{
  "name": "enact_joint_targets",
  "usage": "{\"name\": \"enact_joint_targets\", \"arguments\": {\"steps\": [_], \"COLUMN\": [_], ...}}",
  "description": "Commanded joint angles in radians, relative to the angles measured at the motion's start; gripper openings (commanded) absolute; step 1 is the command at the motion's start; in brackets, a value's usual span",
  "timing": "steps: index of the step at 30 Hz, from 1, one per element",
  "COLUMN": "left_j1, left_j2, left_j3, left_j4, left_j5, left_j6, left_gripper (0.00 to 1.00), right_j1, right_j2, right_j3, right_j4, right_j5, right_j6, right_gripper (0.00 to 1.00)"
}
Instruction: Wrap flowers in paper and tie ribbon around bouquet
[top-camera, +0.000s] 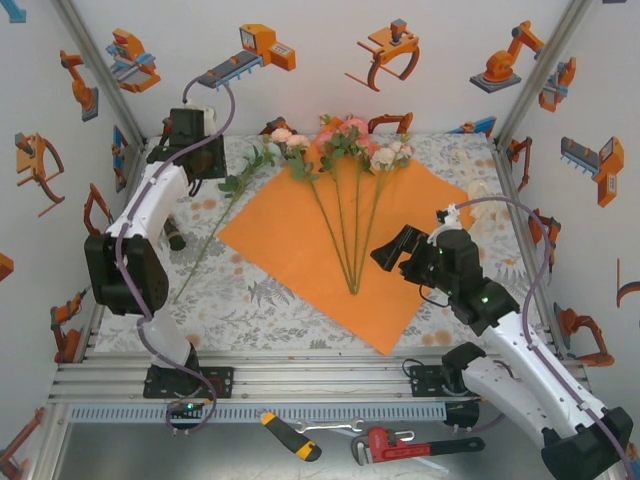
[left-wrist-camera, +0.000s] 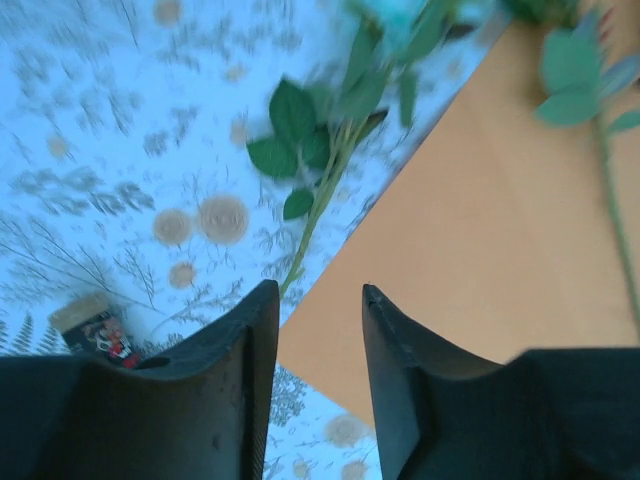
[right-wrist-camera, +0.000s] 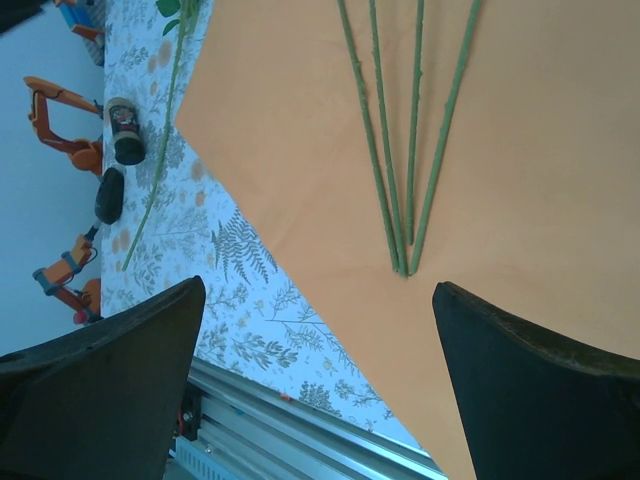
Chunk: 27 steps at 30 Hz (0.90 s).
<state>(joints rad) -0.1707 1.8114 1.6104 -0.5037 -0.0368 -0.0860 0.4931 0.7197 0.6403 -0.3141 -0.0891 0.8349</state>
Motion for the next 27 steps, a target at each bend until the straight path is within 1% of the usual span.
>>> {"name": "enact_joint_targets", "arguments": {"steps": [1,3,4,7,9,15,18,22,23,26,27], "left_j1": [0.010,0.010,0.010,0.010,0.012,0.013,0.018,0.024,0.026,0.028,0.029], "left_j2": [0.119,0.186,0.216,0.273,0.293,0.363,0.397,0.421,0.426,0.426,0.416], "left_j3": [0.074,0.114,0.124,0.136,0.137,0.141,0.150,0.161,0.161,0.160,0.162], "left_j4": [-0.207,-0.245,-0.251,-0.254,-0.254,-0.274,-0.284,-0.291,-0.291,-0.294,-0.295], "left_j5": [0.108,0.096,0.073,0.004,-0.022,-0.046,-0.020,-0.010,-0.011,-0.009,-0.008], "left_j6": [0.122,0.128,0.128,0.131,0.131,0.155,0.159,0.154,0.154,0.150,0.148], "left_gripper": [0.42,0.42,0.43,0.43,0.43,0.43,0.41,0.33,0.30,0.14,0.06], "right_j1": [-0.004,-0.004,-0.004,-0.004,-0.004,-0.004,-0.003,-0.004,-0.004,-0.004,-0.004], "right_j2": [-0.029,-0.040,-0.049,-0.070,-0.092,-0.159,-0.178,-0.187,-0.190,-0.204,-0.208], "right_j3": [-0.011,-0.013,-0.012,-0.007,-0.009,-0.018,-0.015,-0.004,-0.003,-0.004,-0.004], "right_j4": [0.034,0.024,0.016,-0.015,-0.039,-0.094,-0.113,-0.137,-0.141,-0.151,-0.152], "right_j5": [-0.001,0.006,0.006,0.007,0.012,0.042,0.049,0.048,0.048,0.052,0.054], "right_j6": [0.007,0.007,0.007,0.005,0.004,0.003,0.003,0.003,0.003,0.004,0.005], "right_gripper": [0.85,0.86,0.86,0.86,0.86,0.86,0.86,0.86,0.86,0.86,0.86]}}
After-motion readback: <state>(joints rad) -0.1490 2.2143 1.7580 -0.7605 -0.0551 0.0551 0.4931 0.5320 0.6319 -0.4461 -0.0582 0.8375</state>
